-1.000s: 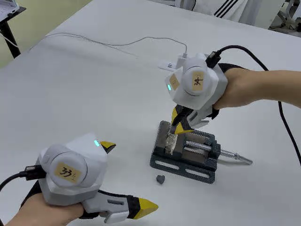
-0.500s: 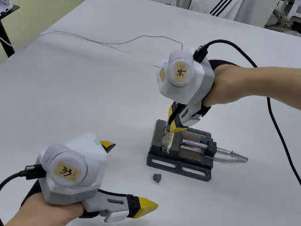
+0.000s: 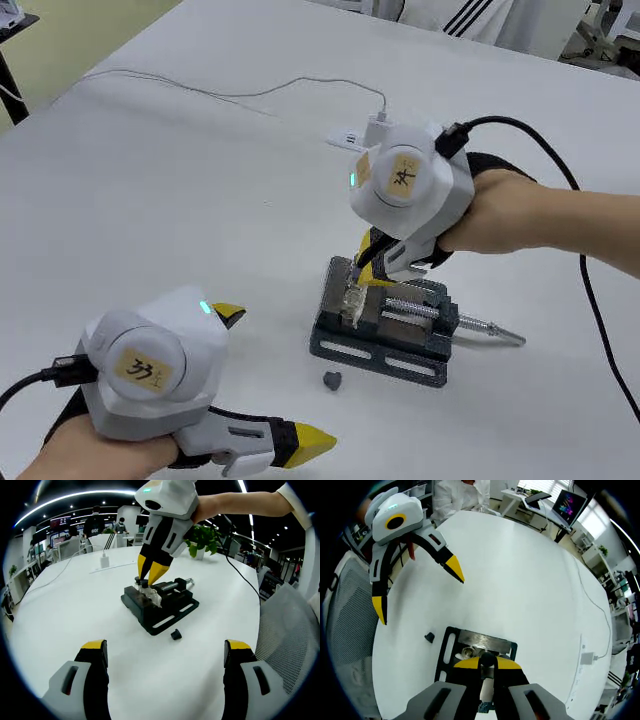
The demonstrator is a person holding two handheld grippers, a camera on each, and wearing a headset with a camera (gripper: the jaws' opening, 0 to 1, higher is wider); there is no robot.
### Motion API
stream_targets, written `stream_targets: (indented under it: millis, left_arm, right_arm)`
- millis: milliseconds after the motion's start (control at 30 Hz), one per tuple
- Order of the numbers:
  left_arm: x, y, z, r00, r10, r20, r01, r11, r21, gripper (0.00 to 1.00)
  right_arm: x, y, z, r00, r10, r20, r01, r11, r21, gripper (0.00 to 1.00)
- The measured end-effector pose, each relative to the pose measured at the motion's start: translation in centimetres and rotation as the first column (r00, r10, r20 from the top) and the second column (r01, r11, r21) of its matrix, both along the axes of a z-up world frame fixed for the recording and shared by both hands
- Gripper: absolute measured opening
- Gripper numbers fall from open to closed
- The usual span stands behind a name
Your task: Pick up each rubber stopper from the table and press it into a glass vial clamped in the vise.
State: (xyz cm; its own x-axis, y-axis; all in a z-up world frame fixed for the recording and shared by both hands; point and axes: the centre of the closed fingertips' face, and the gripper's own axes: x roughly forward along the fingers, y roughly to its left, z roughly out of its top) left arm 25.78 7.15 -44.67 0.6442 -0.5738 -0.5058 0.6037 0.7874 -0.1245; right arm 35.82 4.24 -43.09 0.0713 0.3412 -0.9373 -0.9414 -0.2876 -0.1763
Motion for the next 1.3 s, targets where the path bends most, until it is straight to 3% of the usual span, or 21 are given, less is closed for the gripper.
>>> stream_targets:
  millis: [100, 367, 967, 1300]
  left_arm:
    - [0.0, -0.1, -0.1, 1.000, -0.005, -0.002, 0.005, 1.000, 0.002, 0.96]
    - [0.1, -0.2, 0.0, 1.000, -0.011, -0.003, 0.011, 1.000, 0.001, 0.96]
    - [0.1, -0.2, -0.1, 1.000, -0.007, -0.004, 0.007, 1.000, -0.001, 0.96]
    - [0.1, -0.2, -0.1, 1.000, -0.008, -0.003, 0.008, 1.000, -0.002, 0.96]
  right_arm:
    - [0.1, 0.1, 0.0, 1.000, -0.021, -0.002, 0.021, 1.000, 0.015, 0.03]
    - [0.2, 0.2, -0.2, 0.999, -0.023, 0.039, 0.024, 1.000, -0.013, 0.03]
    - [-0.1, 0.0, -0.2, 1.000, 0.013, -0.008, -0.014, 0.999, -0.030, 0.13]
    - [0.0, 0.2, 1.0, 0.999, -0.003, -0.032, 0.003, 1.000, 0.016, 0.13]
